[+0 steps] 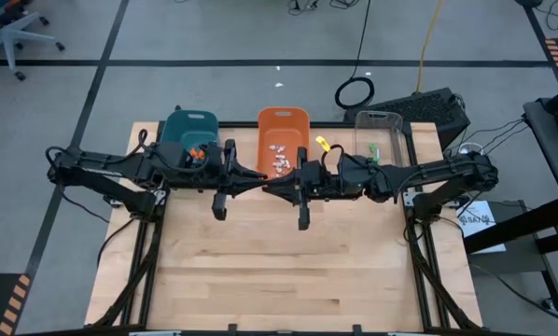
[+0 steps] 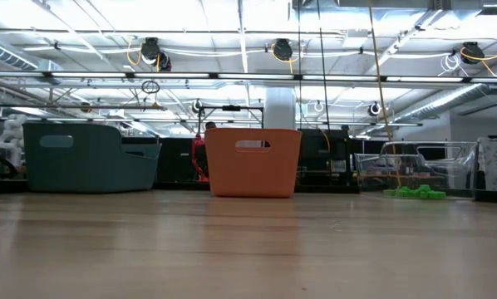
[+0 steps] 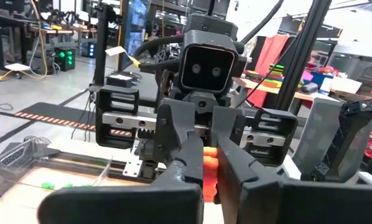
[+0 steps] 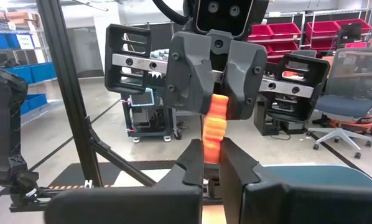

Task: Sort Halloween decoration
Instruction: Put the orange skeleton toy into the blue bin

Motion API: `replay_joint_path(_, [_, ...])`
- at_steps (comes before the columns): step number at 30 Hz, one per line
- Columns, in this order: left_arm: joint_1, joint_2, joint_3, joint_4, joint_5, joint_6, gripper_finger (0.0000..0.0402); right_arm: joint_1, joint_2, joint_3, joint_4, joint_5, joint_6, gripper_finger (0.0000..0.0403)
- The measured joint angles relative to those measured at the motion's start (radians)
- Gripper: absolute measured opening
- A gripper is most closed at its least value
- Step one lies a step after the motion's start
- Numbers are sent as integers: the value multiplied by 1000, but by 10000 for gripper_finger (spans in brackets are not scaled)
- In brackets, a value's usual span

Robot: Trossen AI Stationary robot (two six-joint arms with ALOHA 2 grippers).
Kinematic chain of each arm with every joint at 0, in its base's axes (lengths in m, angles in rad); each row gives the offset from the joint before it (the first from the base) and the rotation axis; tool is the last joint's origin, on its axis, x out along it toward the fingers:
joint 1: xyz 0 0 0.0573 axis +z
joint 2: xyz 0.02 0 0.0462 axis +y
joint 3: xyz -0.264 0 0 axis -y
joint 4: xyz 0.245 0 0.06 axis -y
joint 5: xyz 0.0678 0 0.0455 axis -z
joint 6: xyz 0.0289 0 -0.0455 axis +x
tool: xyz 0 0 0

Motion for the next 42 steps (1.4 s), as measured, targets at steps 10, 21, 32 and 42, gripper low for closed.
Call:
replay_joint_path(10, [0, 0, 0, 0, 8, -26, 72, 0, 0, 0, 1, 8, 7, 4])
replay_joint_path(21, [0, 0, 0, -3, 15, -26, 13, -7, 0, 0, 3, 7, 64, 4])
replay_joint_path(32, [3, -35, -2, -5, 21, -54, 10, -13, 0, 0, -48, 30, 119, 101])
replay_joint_path(42, [18, -123, -1, -138, -1, -96, 9, -11, -74, 0, -322, 7, 214, 140])
